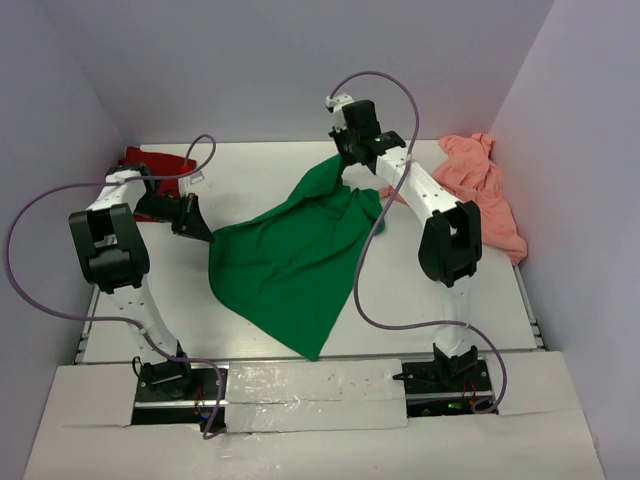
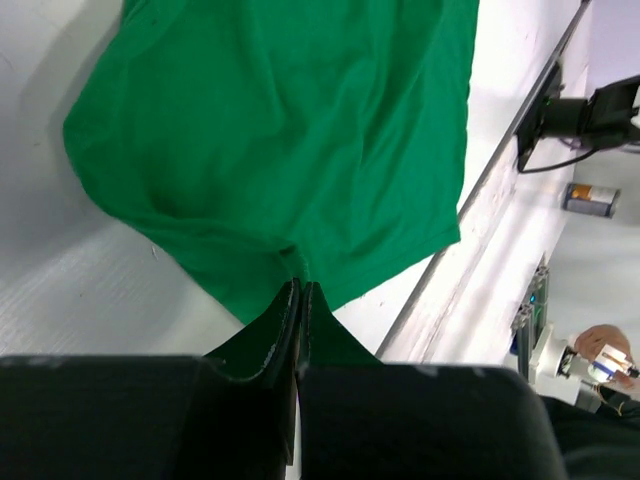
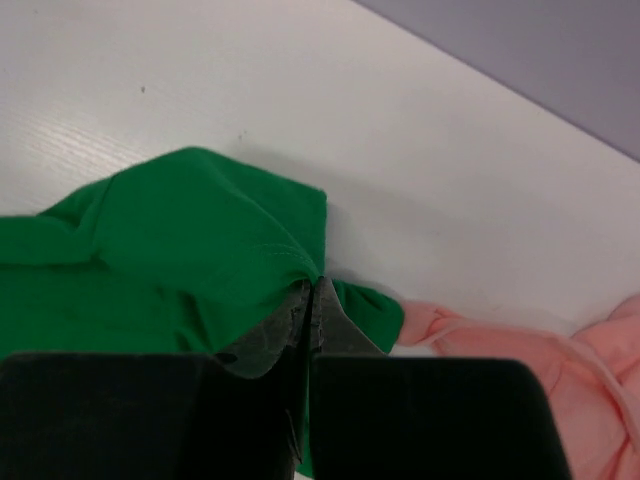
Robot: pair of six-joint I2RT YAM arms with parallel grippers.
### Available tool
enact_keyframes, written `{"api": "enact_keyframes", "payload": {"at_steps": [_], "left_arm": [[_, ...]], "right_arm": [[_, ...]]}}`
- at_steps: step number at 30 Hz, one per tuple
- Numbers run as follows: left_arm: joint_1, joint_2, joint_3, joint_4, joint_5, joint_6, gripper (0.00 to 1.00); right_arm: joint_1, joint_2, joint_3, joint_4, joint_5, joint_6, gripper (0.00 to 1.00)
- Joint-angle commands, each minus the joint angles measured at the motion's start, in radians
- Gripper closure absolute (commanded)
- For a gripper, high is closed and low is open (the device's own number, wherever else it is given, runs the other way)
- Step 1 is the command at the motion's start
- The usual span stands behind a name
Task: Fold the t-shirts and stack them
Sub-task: Flatten out the tshirt
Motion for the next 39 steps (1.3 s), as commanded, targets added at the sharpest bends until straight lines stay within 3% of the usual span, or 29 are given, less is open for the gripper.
{"api": "enact_keyframes", "payload": {"at_steps": [1,5,10,15,21,28,33,39], "left_arm": [[0.005,0.003,0.034,0.047,0.078,-0.041,1.0],[-0.001,-0.023,0.072,0.13,0.081,-0.128,1.0],[-0.009,-0.095,0.165,0.237,0.053,-0.283,1.0],[-0.011,-0.263,0.213,0.309,-0.034,-0.401,1.0],[0.014,-0.596,0.127,0.432,-0.164,-0.524,1.0],[0.077,-0.975,0.052,0.501,-0.336,-0.571,1.0],[0.077,-1.165,0.047,0.483,-0.428,-0.568,1.0],[0.075,-1.287,0.104,0.434,-0.523,-0.585,1.0]], "right_arm": [[-0.008,-0.08,-0.034,0.083,0.002,0.026,1.0],[-0.031,-0.09,0.006,0.065,0.005,0.029,1.0],[-0.054,-0.159,0.049,0.048,0.158,0.042,1.0],[-0.074,-0.372,-0.041,0.06,0.211,0.023,1.0],[-0.074,-0.815,-0.244,0.08,0.261,-0.029,1.0],[-0.074,-1.202,-0.394,0.063,0.316,-0.082,1.0],[-0.074,-1.389,-0.442,0.008,0.328,-0.095,1.0],[-0.1,-1.558,-0.427,-0.029,0.334,-0.079,1.0]]}}
